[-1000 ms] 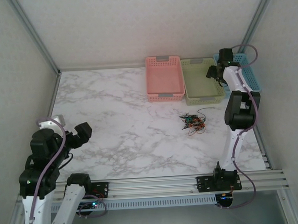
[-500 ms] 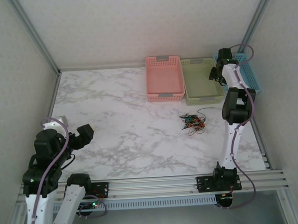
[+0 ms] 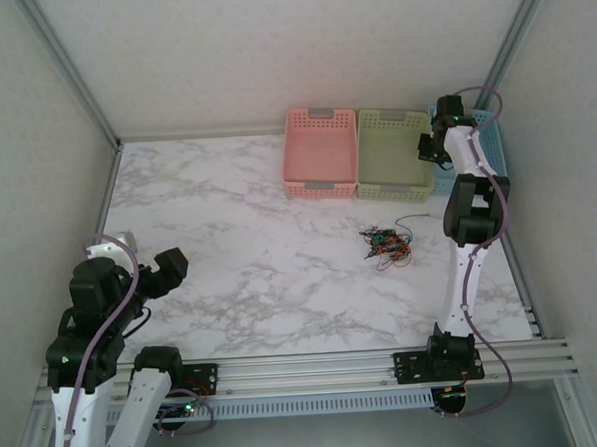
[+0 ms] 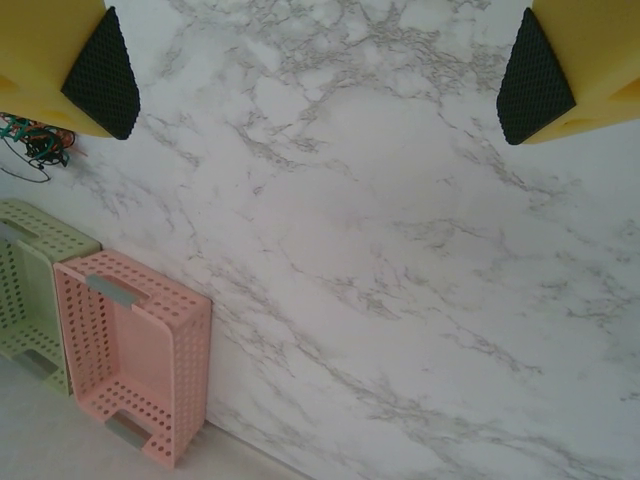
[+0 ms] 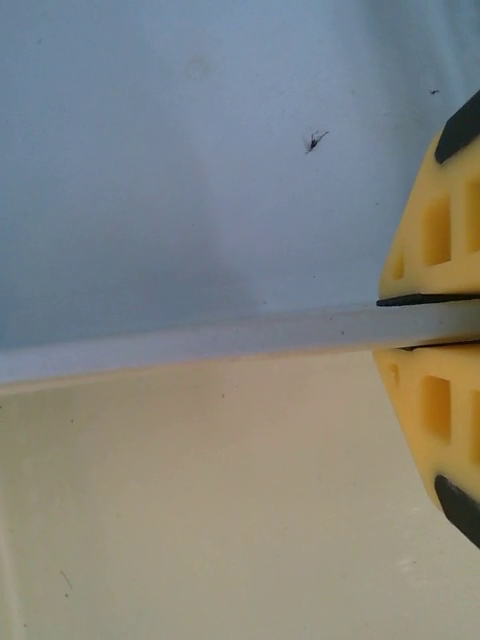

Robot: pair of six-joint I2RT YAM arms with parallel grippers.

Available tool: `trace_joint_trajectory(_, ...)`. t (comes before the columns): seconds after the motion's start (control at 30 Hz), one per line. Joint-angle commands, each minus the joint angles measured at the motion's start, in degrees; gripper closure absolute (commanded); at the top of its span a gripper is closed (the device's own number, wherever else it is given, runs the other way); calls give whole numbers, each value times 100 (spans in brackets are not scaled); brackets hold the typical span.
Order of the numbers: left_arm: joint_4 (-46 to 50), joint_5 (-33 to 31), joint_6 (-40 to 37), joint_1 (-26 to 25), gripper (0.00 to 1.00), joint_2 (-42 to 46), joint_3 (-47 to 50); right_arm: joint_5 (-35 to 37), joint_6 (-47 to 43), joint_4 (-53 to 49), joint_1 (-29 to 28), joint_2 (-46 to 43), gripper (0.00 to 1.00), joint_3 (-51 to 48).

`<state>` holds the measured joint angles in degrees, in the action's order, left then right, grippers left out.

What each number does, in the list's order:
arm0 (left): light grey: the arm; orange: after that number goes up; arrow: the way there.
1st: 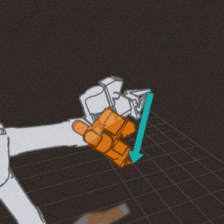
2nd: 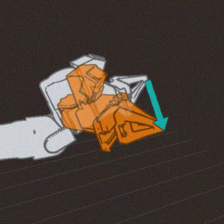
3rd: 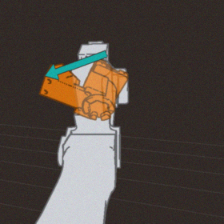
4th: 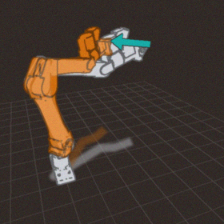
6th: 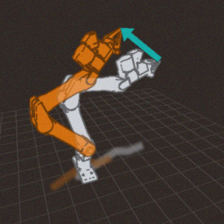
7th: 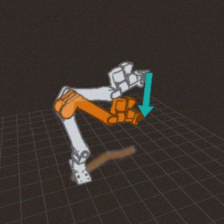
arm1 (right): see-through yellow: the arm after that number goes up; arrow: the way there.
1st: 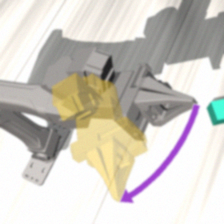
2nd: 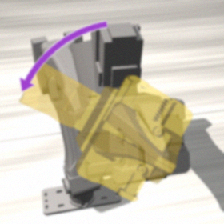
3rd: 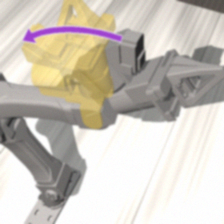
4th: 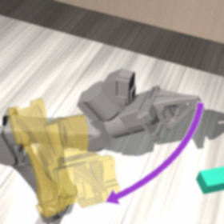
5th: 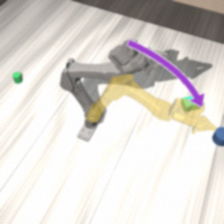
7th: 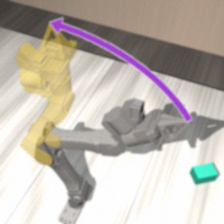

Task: Untangle the cables

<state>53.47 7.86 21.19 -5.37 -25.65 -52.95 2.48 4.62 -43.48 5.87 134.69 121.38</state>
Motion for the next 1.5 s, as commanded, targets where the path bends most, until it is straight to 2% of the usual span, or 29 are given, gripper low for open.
trace_joint_trajectory(0.0, -122, -39, 8, 57, 5, -6, 65, -160, -67, 31, -88, 161, 100, 105)
trace_joint_trajectory(0.47, -135, -30, 6, 55, 5, -70, 72, -347, -389, 156, -905, 206, 100, 48)
trace_joint_trajectory(1.47, -142, -56, 16, 58, 4, 31, 99, -596, 897, 254, -2230, 714, 98, 672)
